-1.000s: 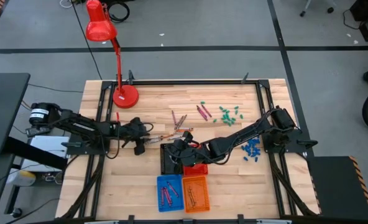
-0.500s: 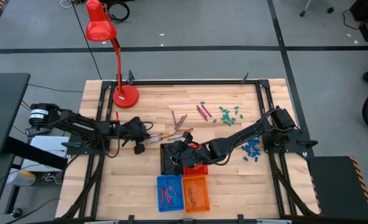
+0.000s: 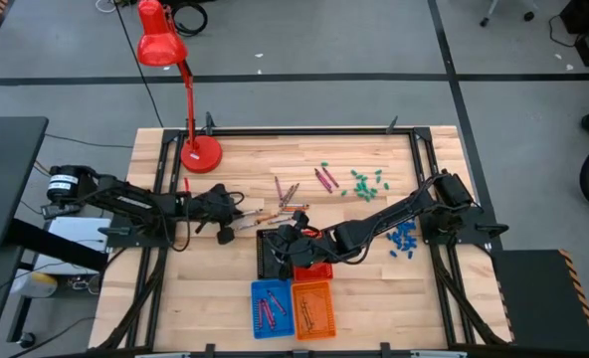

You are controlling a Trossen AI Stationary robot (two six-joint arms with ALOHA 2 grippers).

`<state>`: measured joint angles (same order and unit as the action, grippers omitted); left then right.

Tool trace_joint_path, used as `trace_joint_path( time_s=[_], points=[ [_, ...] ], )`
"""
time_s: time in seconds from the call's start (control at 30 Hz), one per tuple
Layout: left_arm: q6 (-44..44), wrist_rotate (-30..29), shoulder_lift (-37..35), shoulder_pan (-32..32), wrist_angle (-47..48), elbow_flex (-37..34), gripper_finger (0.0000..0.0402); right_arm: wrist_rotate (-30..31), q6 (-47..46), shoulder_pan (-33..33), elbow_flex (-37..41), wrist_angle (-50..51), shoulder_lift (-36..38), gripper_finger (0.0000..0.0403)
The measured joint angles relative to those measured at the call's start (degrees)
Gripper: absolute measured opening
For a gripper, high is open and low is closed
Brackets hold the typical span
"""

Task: Sort crayons
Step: Put the black crayon into the black basket

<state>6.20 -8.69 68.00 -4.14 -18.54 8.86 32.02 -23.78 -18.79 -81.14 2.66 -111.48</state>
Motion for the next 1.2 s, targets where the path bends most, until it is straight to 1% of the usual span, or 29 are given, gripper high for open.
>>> trace_joint_path(
  time_s=[0.17,0.4,0.53,0.7,0.87,1.07,1.2],
  points=[
    [-0.97,0.08,-1.72,0.00,-2.49,0.03,0.0038,1.64,1.11,0.00,0.00,0.06,0.00,0.0097],
    [-1.11,0.41,-9.03,0.21,-5.63,0.07,0.0038,5.12,1.38,0.00,0.00,1.04,-0.02,0.0097],
    [-2.40,0.90,-13.43,1.10,-10.09,0.09,0.0038,8.75,-0.76,0.00,0.00,1.76,-0.04,0.0097],
    [-5.51,0.95,-16.56,3.45,-16.76,0.13,0.0039,9.68,-0.11,0.22,0.00,1.93,-0.04,0.0100],
    [-7.24,0.99,-17.04,5.55,-21.28,0.13,0.0039,13.46,2.18,0.82,0.00,0.17,-0.04,0.0124],
    [-9.89,1.06,-17.04,9.08,-22.51,0.13,0.0039,13.52,8.81,1.38,0.00,-7.18,-0.04,0.0164],
    [-11.81,1.10,-17.04,11.47,-24.40,0.13,0.0039,13.41,10.79,1.42,0.00,-8.62,-0.04,0.0173]
  ],
)
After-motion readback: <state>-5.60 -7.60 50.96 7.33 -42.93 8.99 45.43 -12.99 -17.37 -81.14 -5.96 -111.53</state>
